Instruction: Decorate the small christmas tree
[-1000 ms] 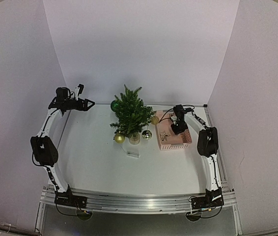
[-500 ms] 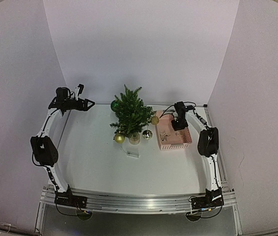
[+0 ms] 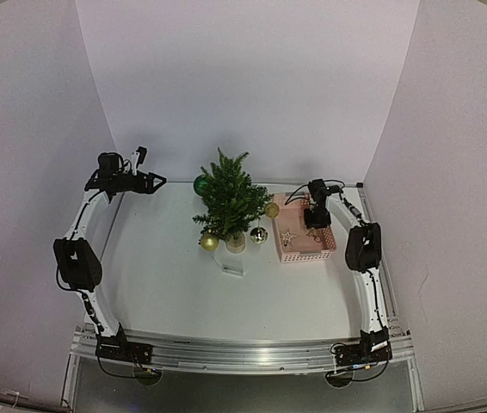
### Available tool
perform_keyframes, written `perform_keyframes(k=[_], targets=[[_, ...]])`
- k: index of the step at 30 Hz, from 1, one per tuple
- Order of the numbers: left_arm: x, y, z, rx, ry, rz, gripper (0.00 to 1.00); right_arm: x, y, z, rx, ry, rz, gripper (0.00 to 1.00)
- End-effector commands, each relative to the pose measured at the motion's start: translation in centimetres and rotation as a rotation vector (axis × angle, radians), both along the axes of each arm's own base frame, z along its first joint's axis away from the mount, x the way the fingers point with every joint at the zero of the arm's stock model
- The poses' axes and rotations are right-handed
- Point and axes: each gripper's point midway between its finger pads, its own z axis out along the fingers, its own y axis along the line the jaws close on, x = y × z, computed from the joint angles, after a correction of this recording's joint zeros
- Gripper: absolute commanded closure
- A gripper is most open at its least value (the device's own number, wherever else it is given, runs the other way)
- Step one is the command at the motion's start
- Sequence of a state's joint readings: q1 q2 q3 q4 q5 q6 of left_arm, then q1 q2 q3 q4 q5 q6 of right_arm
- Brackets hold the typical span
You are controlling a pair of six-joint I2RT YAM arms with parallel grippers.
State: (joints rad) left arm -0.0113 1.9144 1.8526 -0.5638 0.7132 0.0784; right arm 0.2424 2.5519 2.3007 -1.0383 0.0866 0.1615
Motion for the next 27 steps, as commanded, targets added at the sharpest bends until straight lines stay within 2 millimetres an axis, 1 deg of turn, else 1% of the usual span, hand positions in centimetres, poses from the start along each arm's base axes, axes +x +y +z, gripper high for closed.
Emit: perform_keyframes(k=[1,4,7,10,12,13,19,24,27], targets=[[0.1,0.1,2.3,-0.015,-0.068,-0.009,0.01,-0.7,0.4,-1.7,-0.019,0.039,-0.004,0.67],[0.1,0.1,2.3,-0.013,-0.071,-0.011,0.01,-1.3,0.7,-1.9,-0.044,0.048,0.020,0.68],[0.1,0.0,2.3,-0.012,-0.069,-0.013,0.01,-1.1,1.0,-0.8,-0.084,0.017,0.049,0.68],[0.1,0.0,2.3,-0.015,-0.069,-0.016,0.01,-0.8,1.2,0.6,-0.080,-0.013,0.044,0.68],[0.4,1.1,2.5,-0.017,-0.072,0.005,0.01,-0.8,1.0,1.2,-0.084,-0.021,0.031,0.69],[0.4,1.1,2.5,-0.018,-0.073,0.005,0.01,-0.9,1.0,1.4,-0.084,-0.024,0.024,0.69],[0.3,1.1,2.4,-0.019,-0.070,0.004,0.01,-0.8,0.8,2.3,-0.089,-0.041,0.006,0.70],[0.2,1.1,2.5,-0.020,-0.071,0.005,0.01,-1.2,1.2,3.0,-0.083,-0.043,0.006,0.65],[0.3,1.2,2.3,-0.019,-0.070,0.005,0.01,-1.4,1.4,3.3,-0.087,-0.045,0.004,0.69]])
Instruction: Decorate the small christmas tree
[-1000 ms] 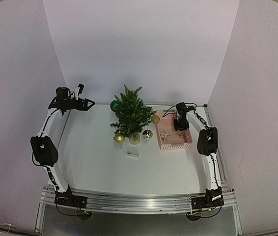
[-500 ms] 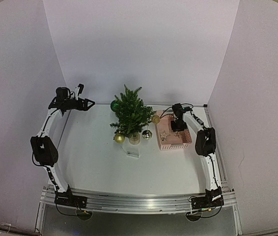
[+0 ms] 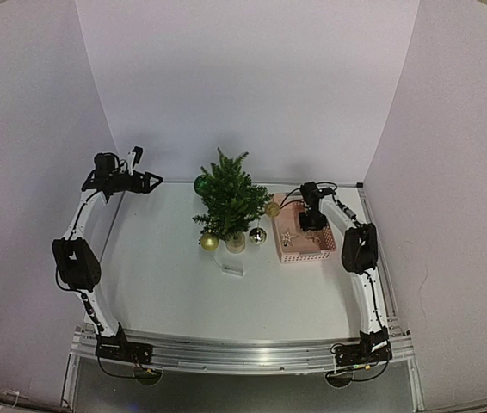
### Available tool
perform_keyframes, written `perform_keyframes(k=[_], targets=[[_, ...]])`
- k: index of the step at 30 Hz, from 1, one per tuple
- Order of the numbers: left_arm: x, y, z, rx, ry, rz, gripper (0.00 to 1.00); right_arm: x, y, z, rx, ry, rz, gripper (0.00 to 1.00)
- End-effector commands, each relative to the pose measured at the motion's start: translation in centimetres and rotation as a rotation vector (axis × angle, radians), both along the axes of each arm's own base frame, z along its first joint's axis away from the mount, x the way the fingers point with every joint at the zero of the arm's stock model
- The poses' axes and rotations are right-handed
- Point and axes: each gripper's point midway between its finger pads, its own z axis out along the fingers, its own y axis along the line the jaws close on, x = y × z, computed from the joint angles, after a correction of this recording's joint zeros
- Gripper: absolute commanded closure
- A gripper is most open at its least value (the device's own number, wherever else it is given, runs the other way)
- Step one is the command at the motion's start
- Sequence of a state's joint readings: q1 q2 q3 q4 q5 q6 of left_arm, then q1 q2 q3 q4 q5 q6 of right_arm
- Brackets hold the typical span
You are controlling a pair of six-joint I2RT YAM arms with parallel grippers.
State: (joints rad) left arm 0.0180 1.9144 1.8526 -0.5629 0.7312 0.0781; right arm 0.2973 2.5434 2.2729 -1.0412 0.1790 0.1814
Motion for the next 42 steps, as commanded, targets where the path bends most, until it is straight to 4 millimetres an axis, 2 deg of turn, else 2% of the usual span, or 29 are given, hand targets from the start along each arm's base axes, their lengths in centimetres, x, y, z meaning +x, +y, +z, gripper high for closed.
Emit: perform_keyframes(k=[1,6,13,16,28,32,38,42], targets=[[0.1,-0.1,2.2,-0.008,-0.070,-0.008,0.01,-0.4,0.2,3.7,0.000,-0.046,-0.012,0.70],[0.1,-0.1,2.2,-0.009,-0.070,-0.009,0.01,0.1,0.4,5.0,-0.004,-0.081,-0.010,0.71],[0.1,0.0,2.3,-0.007,-0.070,-0.006,0.01,-0.3,0.3,5.1,0.000,-0.076,-0.025,0.70],[0.1,0.0,2.2,-0.008,-0.070,-0.006,0.01,-0.8,0.4,4.2,0.007,-0.048,-0.028,0.70],[0.3,0.2,2.1,-0.016,-0.063,0.004,0.01,-4.0,0.5,-2.4,0.019,0.133,-0.049,0.69],[0.4,0.2,2.1,-0.020,-0.062,0.006,0.01,-4.5,0.1,-4.1,-0.010,0.166,-0.042,0.75],[0.4,0.3,2.1,-0.022,-0.064,0.010,0.01,-5.2,-0.5,-5.0,-0.040,0.189,-0.050,0.85],[0.3,0.4,2.2,-0.022,-0.064,0.010,0.01,-4.3,-0.3,-3.6,-0.027,0.151,-0.049,0.89]])
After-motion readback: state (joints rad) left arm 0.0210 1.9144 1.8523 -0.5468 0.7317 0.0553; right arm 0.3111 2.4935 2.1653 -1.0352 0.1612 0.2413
